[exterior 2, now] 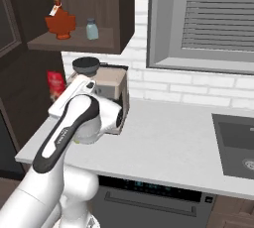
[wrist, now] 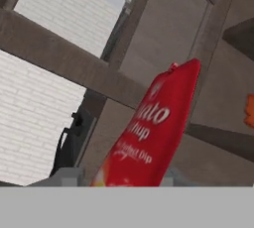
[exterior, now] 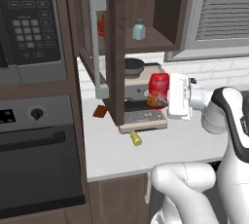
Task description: Put the shaker and condiment bottle from the counter next to their counterparts in the cabinet.
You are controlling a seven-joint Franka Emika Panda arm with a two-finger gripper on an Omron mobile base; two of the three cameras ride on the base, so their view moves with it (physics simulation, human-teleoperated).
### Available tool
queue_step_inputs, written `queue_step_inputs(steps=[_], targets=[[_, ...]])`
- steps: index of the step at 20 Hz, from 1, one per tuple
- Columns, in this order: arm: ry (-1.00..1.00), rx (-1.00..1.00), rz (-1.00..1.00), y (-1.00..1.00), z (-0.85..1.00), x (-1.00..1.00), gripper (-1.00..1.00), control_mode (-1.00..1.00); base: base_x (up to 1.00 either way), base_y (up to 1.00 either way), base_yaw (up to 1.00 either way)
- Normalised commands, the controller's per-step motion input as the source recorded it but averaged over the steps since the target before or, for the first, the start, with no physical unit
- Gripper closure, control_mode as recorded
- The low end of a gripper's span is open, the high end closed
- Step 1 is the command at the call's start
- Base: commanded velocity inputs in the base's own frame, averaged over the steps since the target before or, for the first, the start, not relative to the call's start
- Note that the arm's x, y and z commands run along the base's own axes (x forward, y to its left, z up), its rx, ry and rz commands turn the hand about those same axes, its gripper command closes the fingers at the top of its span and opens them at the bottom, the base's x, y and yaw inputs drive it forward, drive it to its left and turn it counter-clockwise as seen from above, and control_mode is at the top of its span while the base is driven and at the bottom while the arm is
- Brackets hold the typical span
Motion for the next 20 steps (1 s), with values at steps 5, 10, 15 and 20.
queue_step_inputs(steps=[5, 10, 15, 20], targets=[[0.00, 0.00, -0.06, 0.06, 0.55, 0.05, 1.00, -1.00, 0.00, 0.00, 0.00], [0.00, 0.00, -0.05, 0.06, 0.59, 0.09, 1.00, -1.00, 0.00, 0.00, 0.00], [0.00, 0.00, -0.05, 0.05, 0.58, 0.12, 1.00, -1.00, 0.00, 0.00, 0.00], [0.00, 0.00, -0.05, 0.03, 0.62, 0.14, 1.00, -1.00, 0.00, 0.00, 0.00]])
